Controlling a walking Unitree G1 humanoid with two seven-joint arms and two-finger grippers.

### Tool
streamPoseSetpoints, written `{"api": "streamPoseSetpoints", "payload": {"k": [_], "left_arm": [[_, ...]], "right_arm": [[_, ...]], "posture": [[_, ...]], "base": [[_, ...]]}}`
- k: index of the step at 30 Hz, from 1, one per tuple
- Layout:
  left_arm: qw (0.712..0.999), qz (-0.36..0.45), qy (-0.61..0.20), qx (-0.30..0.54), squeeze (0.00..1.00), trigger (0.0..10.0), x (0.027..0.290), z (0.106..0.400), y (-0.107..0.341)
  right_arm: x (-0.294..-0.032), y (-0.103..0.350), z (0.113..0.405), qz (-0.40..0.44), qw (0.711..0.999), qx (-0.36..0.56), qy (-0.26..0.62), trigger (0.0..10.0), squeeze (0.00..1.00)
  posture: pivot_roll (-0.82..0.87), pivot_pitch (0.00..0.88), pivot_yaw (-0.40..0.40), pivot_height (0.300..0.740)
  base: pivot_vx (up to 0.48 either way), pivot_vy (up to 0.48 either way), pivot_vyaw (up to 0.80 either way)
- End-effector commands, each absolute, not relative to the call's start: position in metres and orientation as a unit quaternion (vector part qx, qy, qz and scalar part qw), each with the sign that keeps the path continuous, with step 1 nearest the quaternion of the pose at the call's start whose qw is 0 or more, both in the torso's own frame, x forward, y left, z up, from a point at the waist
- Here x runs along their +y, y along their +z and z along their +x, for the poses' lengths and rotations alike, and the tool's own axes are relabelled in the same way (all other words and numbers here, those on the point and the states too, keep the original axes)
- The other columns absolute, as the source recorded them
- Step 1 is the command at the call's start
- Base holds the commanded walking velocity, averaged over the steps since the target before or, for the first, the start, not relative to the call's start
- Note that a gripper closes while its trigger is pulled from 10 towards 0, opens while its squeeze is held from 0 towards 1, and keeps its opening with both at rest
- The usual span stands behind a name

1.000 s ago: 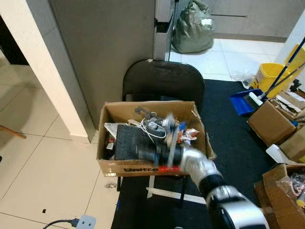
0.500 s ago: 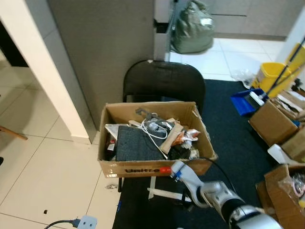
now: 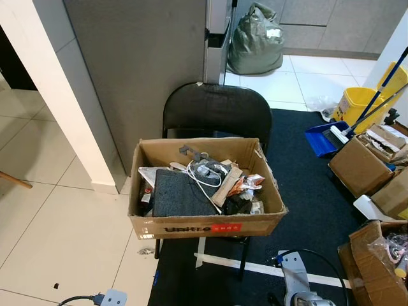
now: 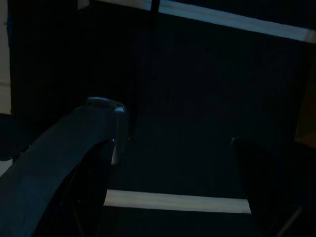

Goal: Picking trash to rubbish bin

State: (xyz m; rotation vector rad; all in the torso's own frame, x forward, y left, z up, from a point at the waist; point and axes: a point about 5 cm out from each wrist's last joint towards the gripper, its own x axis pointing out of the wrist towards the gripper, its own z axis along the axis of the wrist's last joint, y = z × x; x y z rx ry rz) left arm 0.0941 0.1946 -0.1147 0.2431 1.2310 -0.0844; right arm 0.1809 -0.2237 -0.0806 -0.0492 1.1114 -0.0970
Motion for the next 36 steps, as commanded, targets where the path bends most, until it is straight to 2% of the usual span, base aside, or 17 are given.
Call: {"api": "streamPoseSetpoints", "payload": {"k": [1, 6, 7, 11, 16, 23, 29, 36], "left_arm": [[0.793, 0.100, -0.075, 0.596, 0.00, 10.0, 0.173, 0.077, -0.121], [0.792, 0.104, -0.055, 0.599, 0.00, 10.0, 0.183, 0.074, -0.120], [0.797, 0.103, -0.028, 0.595, 0.00, 10.0, 0.197, 0.076, -0.118], [0.805, 0.090, 0.017, 0.587, 0.00, 10.0, 0.213, 0.081, -0.115], [0.800, 0.101, 0.009, 0.591, 0.00, 10.0, 0.218, 0.077, -0.115], [0.798, 0.120, 0.009, 0.590, 0.00, 10.0, 0.231, 0.080, -0.111], [0.805, 0.104, 0.028, 0.583, 0.00, 10.0, 0.229, 0.085, -0.111], [0.804, 0.083, 0.039, 0.587, 0.00, 10.0, 0.223, 0.081, -0.113]], "right_arm": [[-0.223, -0.081, 0.181, -0.021, 0.850, 0.524, -0.051, 10.0, 0.00], [-0.222, -0.077, 0.190, -0.027, 0.858, 0.512, -0.046, 10.0, 0.00], [-0.216, -0.077, 0.192, -0.042, 0.857, 0.513, -0.027, 10.0, 0.00], [-0.206, -0.079, 0.193, -0.066, 0.851, 0.520, -0.001, 10.0, 0.00], [-0.199, -0.076, 0.199, -0.055, 0.859, 0.509, -0.006, 10.0, 0.00], [-0.190, -0.075, 0.205, -0.034, 0.867, 0.497, -0.014, 10.0, 0.00], [-0.197, -0.072, 0.208, -0.031, 0.871, 0.490, -0.022, 10.0, 0.00], [-0.196, -0.076, 0.200, -0.040, 0.863, 0.504, -0.010, 10.0, 0.00]], "posture": [[-0.04, 0.099, -0.008, 0.740], [-0.04, 0.106, -0.023, 0.740], [0.00, 0.122, -0.030, 0.740], [0.02, 0.113, -0.001, 0.740], [0.01, 0.103, 0.035, 0.740], [0.00, 0.087, 0.043, 0.740], [-0.03, 0.085, 0.029, 0.740], [0.00, 0.059, 0.008, 0.740]], "base": [[0.000, 0.000, 0.00], [0.000, 0.000, 0.00], [0.000, 0.000, 0.00], [0.000, 0.000, 0.00], [0.000, 0.000, 0.00], [0.000, 0.000, 0.00], [0.000, 0.000, 0.00], [0.000, 0.000, 0.00]]}}
